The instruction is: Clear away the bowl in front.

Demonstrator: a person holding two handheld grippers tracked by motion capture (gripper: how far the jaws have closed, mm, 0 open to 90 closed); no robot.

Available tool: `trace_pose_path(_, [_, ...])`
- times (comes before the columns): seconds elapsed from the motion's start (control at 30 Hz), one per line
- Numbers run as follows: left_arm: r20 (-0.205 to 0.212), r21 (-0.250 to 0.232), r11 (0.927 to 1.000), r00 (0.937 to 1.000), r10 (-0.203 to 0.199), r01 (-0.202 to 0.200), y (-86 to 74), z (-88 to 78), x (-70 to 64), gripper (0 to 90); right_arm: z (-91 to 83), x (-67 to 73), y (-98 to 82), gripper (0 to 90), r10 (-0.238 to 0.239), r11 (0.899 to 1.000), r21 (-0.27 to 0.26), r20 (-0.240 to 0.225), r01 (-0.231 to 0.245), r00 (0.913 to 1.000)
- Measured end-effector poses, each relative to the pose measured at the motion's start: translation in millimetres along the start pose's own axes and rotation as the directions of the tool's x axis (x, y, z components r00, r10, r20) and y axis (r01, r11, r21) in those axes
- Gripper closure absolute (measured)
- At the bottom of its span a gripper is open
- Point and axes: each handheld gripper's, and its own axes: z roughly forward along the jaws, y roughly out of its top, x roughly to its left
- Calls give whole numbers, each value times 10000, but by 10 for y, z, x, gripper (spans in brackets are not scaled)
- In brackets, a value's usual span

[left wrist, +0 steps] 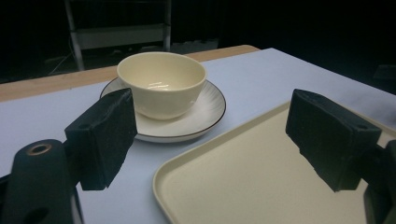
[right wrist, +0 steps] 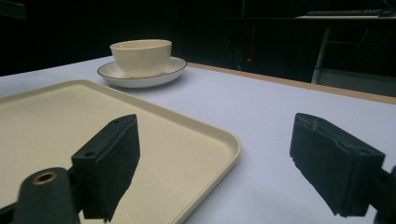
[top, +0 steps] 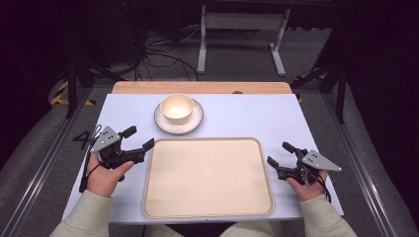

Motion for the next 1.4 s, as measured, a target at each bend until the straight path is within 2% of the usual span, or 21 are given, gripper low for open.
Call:
trace_pose_path(0.2, [91, -177, 9996, 9997, 238, -236, 242, 34, -30, 172, 0, -4, 0, 163, 55, 10000, -4, -18, -55, 10000])
trace_pose_path(0.33, [125, -192, 9995, 9996, 244, -241, 341, 61, -26, 173, -6, -8, -3, 163, 94, 10000, -27, -19, -94, 10000])
trace_pose_path(0.47, [127, -151, 9996, 9996, 258, -256, 389, 83, -11, 174, -8, -9, -4, 163, 123, 9999, -57, -5, -123, 9999])
trace_pose_path(0.63, [203, -169, 9999, 9998, 18, -15, 451, 150, 20, 176, -6, -15, -4, 169, 134, 9999, -51, -77, -134, 9999])
trace_pose_path(0.73, [203, -151, 9999, 9998, -47, 50, 467, 228, 80, 179, -7, -16, -4, 174, 128, 9999, -56, -93, -128, 9999])
trace_pose_path(0.93, [-100, 34, 10000, 9999, -72, 72, 477, 436, 245, 189, -6, -16, -5, 176, 134, 9999, -52, -115, -135, 9998])
trace_pose_path(0.97, [-100, 34, 10000, 9999, -72, 72, 477, 436, 245, 192, -7, -17, -5, 176, 143, 9999, -57, -121, -143, 9998])
trace_pose_path(1.0, [-101, -4, 9997, 9996, -257, 257, 486, 473, 270, 194, -7, -18, -5, 176, 160, 9999, -49, -124, -161, 9998])
trace_pose_path(1.1, [-136, 52, 9998, 9998, -173, 174, 528, 530, 310, 193, -5, -22, -5, 177, 226, 9997, -51, -123, -227, 9997])
trace_pose_path(1.4, [-272, -51, 9996, 9992, -280, 279, 606, 633, 407, 193, -9, -21, -6, 177, 196, 9998, -83, -141, -197, 9997])
